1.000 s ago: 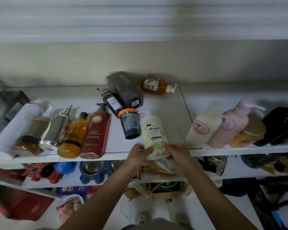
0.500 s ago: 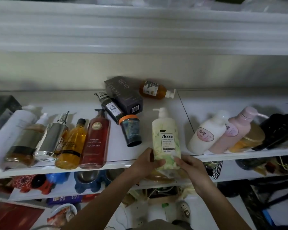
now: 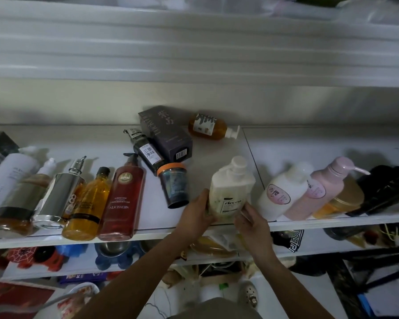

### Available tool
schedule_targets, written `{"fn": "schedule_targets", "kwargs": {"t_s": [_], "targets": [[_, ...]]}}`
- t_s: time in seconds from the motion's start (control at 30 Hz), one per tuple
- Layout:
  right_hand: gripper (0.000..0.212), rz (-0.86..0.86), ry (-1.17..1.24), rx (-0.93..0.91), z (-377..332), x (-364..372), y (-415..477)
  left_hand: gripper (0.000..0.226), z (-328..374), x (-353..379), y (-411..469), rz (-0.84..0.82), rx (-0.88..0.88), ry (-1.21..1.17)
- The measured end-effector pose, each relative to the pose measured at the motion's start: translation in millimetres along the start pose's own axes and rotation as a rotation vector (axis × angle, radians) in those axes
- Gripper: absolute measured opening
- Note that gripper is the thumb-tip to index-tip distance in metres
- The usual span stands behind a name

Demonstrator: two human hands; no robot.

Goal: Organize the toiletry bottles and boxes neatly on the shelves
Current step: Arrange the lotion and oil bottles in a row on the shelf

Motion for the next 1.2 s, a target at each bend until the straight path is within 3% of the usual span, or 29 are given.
{"fn": "schedule_targets", "kwargs": {"t_s": [0.17,0.83,1.2], "targets": [[0.055,0.108,-0.087,0.035,14.5,-2.0,-9.5,0.054,5.0,8.8,6.2,-0.009,0.03,-0.062],[0.064,0.01,-0.047,0.04,32.2,-28.5,-22.4,0.056,5.2,26.2,-0.9,0.01,0.01,-0.046],[0.057,0.007,-0.079,0.096,30.3,-28.5,-19.0,0.057,7.7,24.7,1.8,0.01,0.014,-0.077]]}}
Point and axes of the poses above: each hand's wrist, its own y-axis towards the middle knuckle, its own x-axis out of the palm, z = x × y, the point moved 3 cm from there along y, towards the middle knuckle, and after that the axes turned 10 degrees about -y, right-handed, at the moved point
